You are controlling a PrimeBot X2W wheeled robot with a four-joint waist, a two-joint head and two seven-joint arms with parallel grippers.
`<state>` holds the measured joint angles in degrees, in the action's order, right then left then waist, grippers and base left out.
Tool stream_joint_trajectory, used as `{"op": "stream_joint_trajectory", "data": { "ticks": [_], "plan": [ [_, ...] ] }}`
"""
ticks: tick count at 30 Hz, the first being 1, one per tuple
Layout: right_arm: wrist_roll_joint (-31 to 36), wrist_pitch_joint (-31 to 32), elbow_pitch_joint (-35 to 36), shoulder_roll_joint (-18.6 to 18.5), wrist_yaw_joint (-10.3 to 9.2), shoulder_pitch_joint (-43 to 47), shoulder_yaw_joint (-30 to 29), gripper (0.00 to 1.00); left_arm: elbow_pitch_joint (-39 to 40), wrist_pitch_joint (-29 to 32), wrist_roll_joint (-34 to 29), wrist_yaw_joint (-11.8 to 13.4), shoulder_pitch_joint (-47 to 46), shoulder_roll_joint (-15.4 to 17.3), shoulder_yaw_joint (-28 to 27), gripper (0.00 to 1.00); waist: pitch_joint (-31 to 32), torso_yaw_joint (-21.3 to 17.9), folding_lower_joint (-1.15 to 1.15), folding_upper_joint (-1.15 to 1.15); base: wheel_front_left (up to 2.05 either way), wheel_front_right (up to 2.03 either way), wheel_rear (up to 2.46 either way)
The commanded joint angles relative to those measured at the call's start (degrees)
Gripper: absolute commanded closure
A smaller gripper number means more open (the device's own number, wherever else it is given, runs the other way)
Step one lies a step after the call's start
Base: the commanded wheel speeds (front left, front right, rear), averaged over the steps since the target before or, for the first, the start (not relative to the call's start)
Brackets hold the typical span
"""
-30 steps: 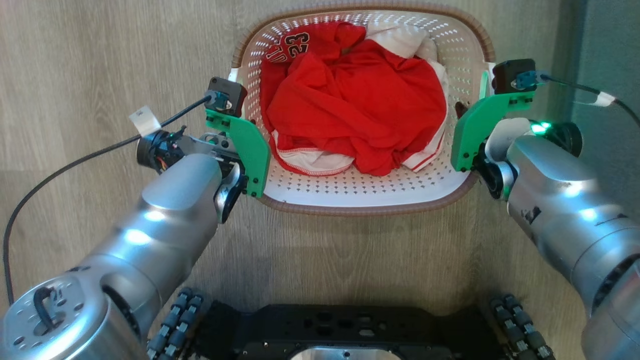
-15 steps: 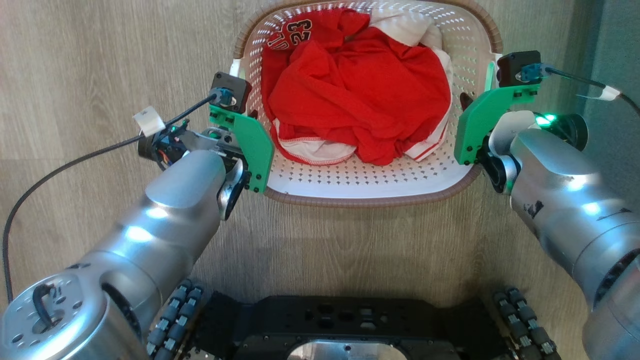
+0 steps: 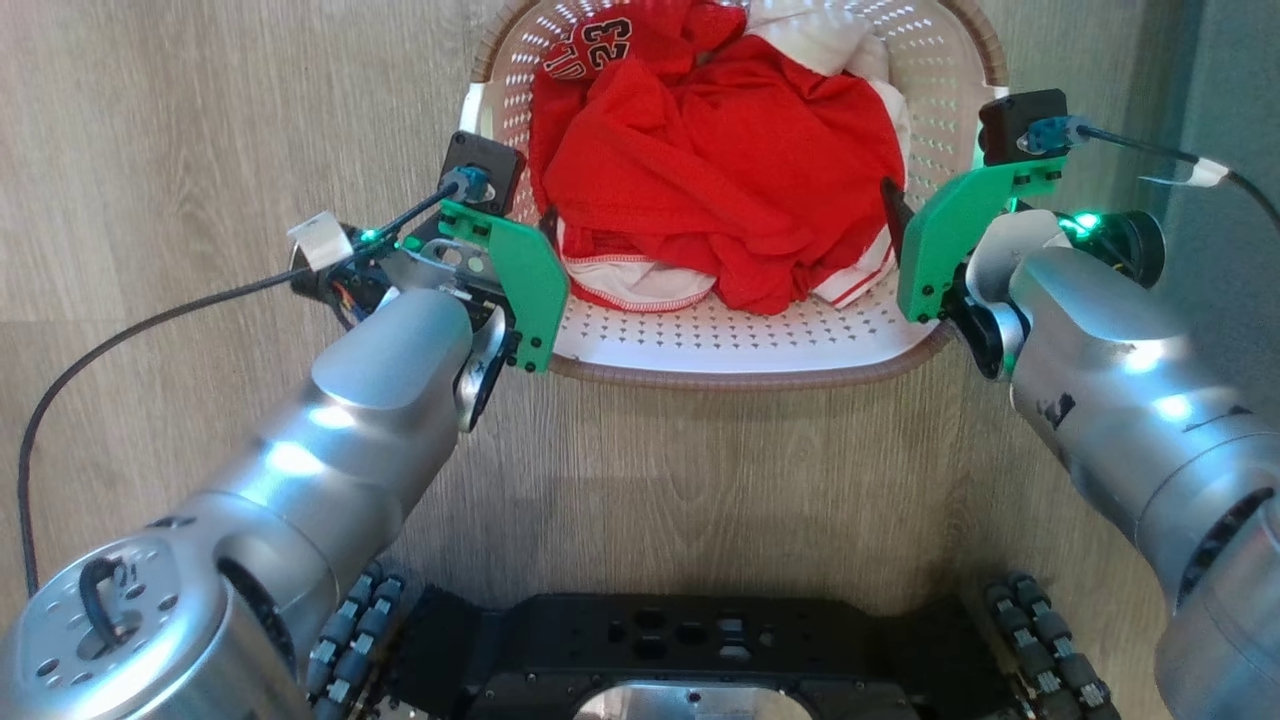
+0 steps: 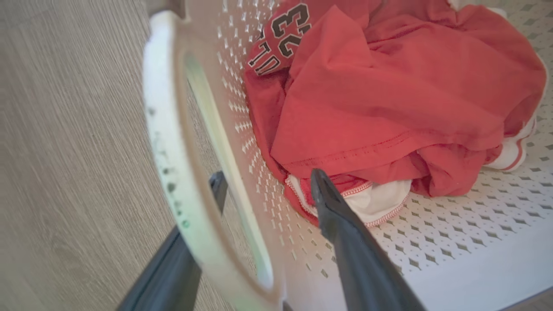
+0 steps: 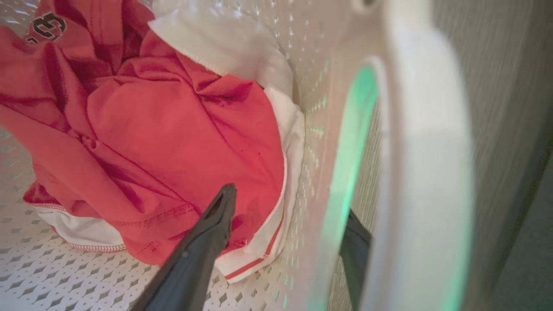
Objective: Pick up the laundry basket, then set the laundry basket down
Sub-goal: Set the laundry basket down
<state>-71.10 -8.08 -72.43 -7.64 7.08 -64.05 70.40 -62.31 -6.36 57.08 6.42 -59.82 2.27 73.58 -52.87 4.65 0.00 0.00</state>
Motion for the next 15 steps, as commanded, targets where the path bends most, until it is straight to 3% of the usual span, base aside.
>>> {"op": "stream_joint_trajectory", "data": {
  "ticks": [1, 8, 15],
  "plan": [
    [0.1, 0.2, -0.1, 0.8, 0.41, 2.9, 0.4, 0.0, -0.2, -0.4, -0.1, 0.3, 0.5, 0.6, -0.2, 0.0, 0.5, -0.1, 0.0, 0.0, 0.0, 0.0, 0.0],
    [1.1, 1.8, -0.8, 1.4, 0.41, 4.2, 0.9, 0.0, -2.0, -0.6, -0.6, 0.9, 1.7, 0.6, -0.3, 0.0, 3.5, -0.8, 0.0, 0.0, 0.0, 0.0, 0.0],
    [1.2, 2.5, -1.3, 2.6, 0.41, 6.6, 0.9, 0.0, -4.8, -0.9, 0.1, -0.3, 5.0, 0.6, -0.3, 0.0, 9.9, -2.7, 0.0, 0.0, 0.0, 0.0, 0.0]
  ]
}}
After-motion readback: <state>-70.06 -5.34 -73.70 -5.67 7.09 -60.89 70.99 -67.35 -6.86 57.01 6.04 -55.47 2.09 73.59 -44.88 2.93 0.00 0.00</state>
